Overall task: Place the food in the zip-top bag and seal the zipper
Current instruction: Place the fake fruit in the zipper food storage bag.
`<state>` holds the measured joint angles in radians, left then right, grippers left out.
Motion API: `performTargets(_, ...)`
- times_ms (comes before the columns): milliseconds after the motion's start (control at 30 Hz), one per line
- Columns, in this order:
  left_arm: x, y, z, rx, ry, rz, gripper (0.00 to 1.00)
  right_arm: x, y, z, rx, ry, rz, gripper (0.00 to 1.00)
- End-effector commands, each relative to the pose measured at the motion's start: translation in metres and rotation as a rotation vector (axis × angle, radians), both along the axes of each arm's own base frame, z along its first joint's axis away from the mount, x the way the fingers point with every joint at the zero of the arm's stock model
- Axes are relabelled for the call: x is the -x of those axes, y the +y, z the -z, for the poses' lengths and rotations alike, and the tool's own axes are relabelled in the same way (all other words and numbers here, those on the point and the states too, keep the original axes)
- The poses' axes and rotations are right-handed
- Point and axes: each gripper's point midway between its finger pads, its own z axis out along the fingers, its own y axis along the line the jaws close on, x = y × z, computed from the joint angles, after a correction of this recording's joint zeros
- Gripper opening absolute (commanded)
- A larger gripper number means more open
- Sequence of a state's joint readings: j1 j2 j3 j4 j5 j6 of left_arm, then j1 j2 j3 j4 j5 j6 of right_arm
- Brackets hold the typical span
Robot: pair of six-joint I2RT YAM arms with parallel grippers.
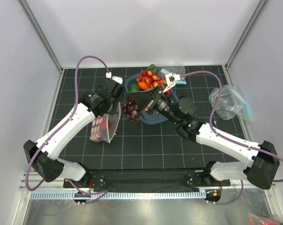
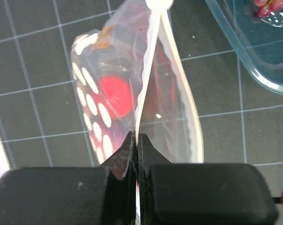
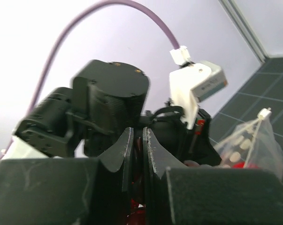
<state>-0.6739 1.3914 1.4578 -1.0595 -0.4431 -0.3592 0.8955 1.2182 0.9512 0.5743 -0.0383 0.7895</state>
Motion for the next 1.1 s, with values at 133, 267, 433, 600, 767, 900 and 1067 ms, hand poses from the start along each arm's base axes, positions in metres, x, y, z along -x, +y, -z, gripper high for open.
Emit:
performTargets(133,0.001,-0.009,0.0,0.152,0.024,0.029,0.0,0.023,-0.007,-0.057,-0.219,-0.177,-0.07,0.01)
performTargets(267,0.001,-0.009,0.0,0.193,0.04,0.031,0.0,0.028,0.003,-0.06,-0.242,-0.22,-0.124,0.01)
performTargets(433,0.003,0.004,-0.011,0.171,0.007,-0.001,0.0,0.031,0.01,-0.066,-0.28,-0.242,-0.163,0.01)
performTargets(600,0.005,0.006,-0.015,0.179,0.004,-0.005,0.0,0.031,0.024,-0.07,-0.329,-0.265,-0.207,0.01)
performTargets(767,0.004,0.012,-0.007,0.186,0.034,-0.016,0.0,0.032,0.03,-0.074,-0.394,-0.278,-0.24,0.01)
performTargets(900,0.002,0.012,-0.002,0.259,0.065,-0.006,0.0,0.037,0.036,-0.07,-0.4,-0.297,-0.274,0.01)
performTargets(1067,0.0,0.009,0.001,0.318,0.093,-0.001,0.0,0.043,0.044,-0.064,-0.369,-0.306,-0.284,0.01)
